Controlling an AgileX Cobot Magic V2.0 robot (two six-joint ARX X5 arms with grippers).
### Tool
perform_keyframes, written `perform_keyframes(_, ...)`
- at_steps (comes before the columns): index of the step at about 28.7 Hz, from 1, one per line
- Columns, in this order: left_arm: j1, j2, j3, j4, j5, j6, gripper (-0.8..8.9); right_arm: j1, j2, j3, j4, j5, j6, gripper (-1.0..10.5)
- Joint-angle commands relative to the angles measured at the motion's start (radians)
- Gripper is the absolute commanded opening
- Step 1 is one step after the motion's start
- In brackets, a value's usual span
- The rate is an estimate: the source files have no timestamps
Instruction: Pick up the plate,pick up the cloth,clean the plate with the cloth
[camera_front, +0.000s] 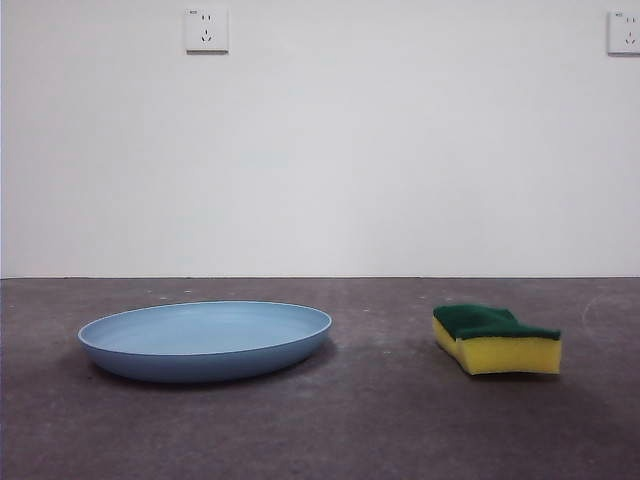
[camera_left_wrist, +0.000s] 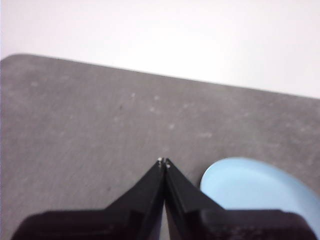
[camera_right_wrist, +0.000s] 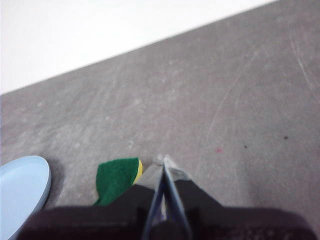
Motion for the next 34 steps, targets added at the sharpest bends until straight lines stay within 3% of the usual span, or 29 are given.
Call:
perform_keyframes(1, 0.003, 0.077, 0.064, -0.008, 0.024, -0.010, -0.07, 0.001, 0.105, 0.109, -0.059, -0.006, 0.014, -0.1)
perform_keyframes(8, 0.003, 0.353, 0.237, -0.062, 0.151, 0.057, -0.07, 0.001, 0.369, 0.351, -0.181, -0.164, -0.061, -0.1)
perform_keyframes(13, 0.002, 0.578, 0.364, -0.170, 0.237, 0.104, -0.06, 0.001, 0.568, 0.504, -0.292, -0.290, -0.156, 0.0)
perform_keyframes(16, 0.002, 0.697, 0.421, -0.214, 0.277, 0.104, -0.03, 0.001, 0.674, 0.571, -0.344, -0.315, -0.208, 0.0)
perform_keyframes(19, 0.002, 0.786, 0.451, -0.216, 0.335, 0.103, 0.15, 0.001, 0.757, 0.612, -0.362, -0.315, -0.209, 0.6)
perform_keyframes(21, 0.002, 0.830, 0.460, -0.197, 0.389, 0.102, 1.64, 0.001, 0.799, 0.626, -0.362, -0.315, -0.208, 1.8)
perform_keyframes(22, 0.002, 0.858, 0.460, -0.171, 0.422, 0.094, 3.29, 0.001, 0.826, 0.633, -0.362, -0.315, -0.207, 3.0)
perform_keyframes(23, 0.002, 0.876, 0.460, -0.155, 0.436, 0.080, 3.78, 0.002, 0.843, 0.634, -0.362, -0.315, -0.207, 3.6)
perform_keyframes(28, -0.027, 0.997, 0.529, -0.154, 0.422, 0.047, 3.77, 0.003, 0.861, 0.636, -0.357, -0.316, -0.203, 3.8)
perform_keyframes(34, -0.106, 1.269, 0.758, -0.265, 0.243, 0.122, 3.77, 0.004, 0.861, 0.636, -0.358, -0.316, -0.195, 3.8)
